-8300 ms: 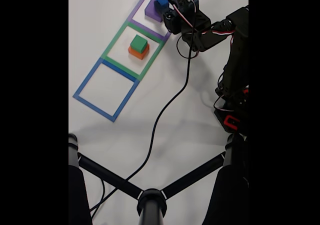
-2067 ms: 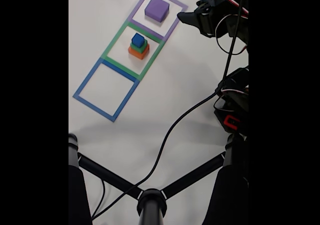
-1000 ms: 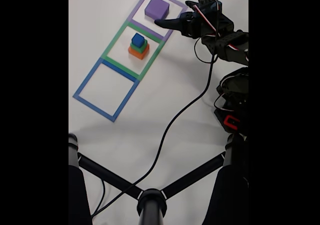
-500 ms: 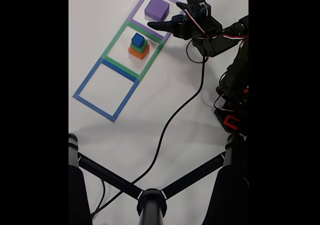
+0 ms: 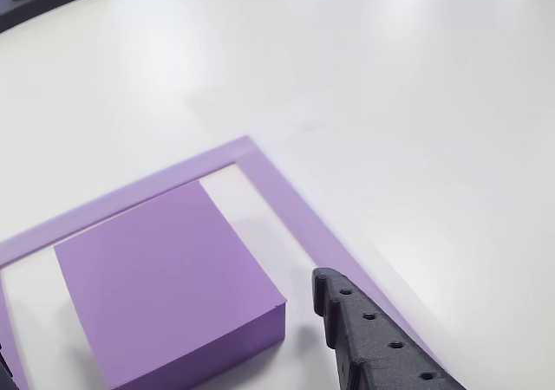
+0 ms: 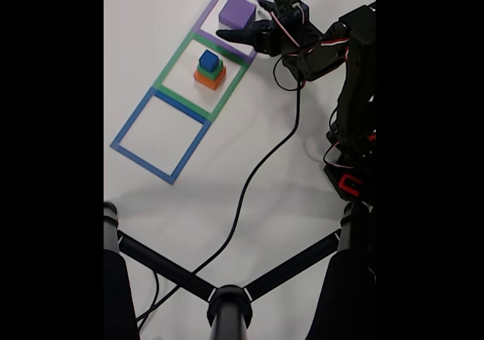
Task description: Tower of hanoi
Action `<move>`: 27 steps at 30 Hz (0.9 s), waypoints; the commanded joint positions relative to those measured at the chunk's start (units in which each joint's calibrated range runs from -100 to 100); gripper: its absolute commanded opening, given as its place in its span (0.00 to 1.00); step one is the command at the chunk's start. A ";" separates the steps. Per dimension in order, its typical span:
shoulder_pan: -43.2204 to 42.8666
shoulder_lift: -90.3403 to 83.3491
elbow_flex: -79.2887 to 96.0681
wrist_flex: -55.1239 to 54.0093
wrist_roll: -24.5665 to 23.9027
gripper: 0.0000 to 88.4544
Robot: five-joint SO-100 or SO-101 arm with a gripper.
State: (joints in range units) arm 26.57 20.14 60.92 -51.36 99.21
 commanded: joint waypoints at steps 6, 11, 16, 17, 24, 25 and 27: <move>-0.30 2.30 -2.81 -3.80 0.79 0.52; -0.76 3.66 -4.18 -4.04 0.79 0.51; -1.29 4.30 -4.99 -4.12 0.79 0.46; -1.37 4.30 -5.08 -4.12 0.79 0.45; -2.43 4.46 -5.27 -4.12 0.79 0.30; -2.59 4.46 -5.27 -4.12 0.79 0.29; -2.89 4.46 -5.27 -4.12 0.79 0.25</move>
State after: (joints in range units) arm 24.76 25.28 57.09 -54.09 99.21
